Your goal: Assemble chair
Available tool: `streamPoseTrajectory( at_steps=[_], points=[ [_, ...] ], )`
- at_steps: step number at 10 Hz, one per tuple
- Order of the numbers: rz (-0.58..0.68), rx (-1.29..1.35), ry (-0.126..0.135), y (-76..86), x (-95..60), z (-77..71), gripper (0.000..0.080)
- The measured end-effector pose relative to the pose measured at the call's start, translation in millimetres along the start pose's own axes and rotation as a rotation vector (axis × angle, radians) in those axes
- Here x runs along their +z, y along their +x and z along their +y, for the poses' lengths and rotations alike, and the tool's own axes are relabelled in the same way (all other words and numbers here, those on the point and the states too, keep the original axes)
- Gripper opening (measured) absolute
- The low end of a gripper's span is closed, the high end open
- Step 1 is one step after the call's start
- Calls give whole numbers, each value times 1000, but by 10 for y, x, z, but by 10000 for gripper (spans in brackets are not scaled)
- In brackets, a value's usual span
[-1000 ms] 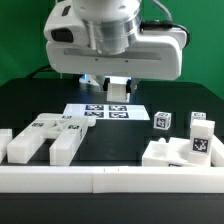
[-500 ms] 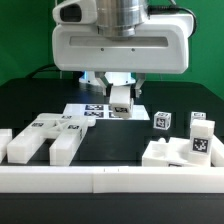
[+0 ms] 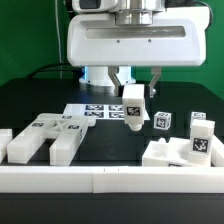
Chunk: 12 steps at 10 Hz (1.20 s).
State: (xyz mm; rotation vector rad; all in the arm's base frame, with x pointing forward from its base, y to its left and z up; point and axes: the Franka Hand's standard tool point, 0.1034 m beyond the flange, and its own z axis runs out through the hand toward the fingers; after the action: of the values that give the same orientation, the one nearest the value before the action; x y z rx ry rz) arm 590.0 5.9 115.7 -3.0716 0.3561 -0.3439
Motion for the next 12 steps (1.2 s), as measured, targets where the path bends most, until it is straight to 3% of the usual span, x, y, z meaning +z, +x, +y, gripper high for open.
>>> streamPoseTrajectory(
  at_steps=[2,4,6,11,12],
  points=[
    [161,-20,0,1,10,-22,290],
    [292,-49,7,46,-13,-140,290],
    [261,-70,15,62,-9,-289,290],
    [277,-83,13,49,22,-303,290],
    [349,-93,16,92,1,-334,290]
  ],
)
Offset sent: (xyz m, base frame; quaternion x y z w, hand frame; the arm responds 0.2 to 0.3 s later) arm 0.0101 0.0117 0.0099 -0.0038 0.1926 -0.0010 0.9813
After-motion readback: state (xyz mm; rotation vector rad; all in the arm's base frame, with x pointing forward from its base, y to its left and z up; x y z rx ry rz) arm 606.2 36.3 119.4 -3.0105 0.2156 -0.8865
